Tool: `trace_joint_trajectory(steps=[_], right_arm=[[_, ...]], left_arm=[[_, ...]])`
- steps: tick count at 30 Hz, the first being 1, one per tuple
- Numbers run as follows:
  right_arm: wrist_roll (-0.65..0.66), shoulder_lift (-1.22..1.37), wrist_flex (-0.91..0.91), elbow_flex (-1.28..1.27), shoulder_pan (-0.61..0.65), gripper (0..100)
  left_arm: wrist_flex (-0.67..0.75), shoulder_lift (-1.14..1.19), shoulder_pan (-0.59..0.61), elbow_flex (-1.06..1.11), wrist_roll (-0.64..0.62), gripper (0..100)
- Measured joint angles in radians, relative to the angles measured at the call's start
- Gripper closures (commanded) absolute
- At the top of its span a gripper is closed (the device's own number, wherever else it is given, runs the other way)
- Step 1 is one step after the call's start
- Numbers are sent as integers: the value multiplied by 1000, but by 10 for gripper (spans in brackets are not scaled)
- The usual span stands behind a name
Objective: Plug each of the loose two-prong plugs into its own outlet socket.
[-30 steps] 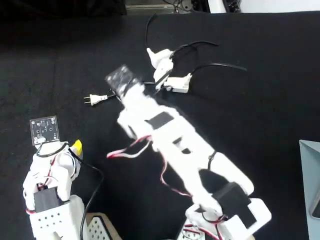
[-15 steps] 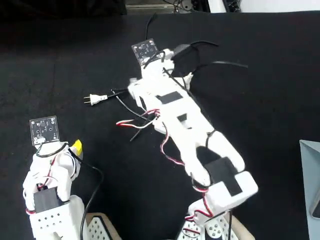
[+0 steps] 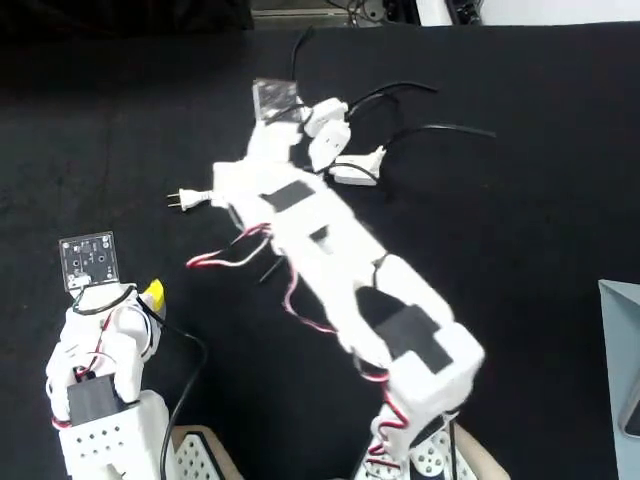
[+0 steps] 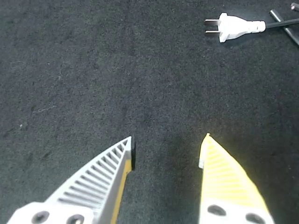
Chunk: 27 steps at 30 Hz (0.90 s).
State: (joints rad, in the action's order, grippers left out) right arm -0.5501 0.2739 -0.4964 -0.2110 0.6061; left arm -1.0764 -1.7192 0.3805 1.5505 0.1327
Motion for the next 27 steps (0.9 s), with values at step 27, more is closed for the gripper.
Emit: trace_joint_trajectory(steps=[27], right_arm=[[-190, 597, -411, 809, 61, 867]], left_arm=[[0, 0, 38, 9, 0, 765]])
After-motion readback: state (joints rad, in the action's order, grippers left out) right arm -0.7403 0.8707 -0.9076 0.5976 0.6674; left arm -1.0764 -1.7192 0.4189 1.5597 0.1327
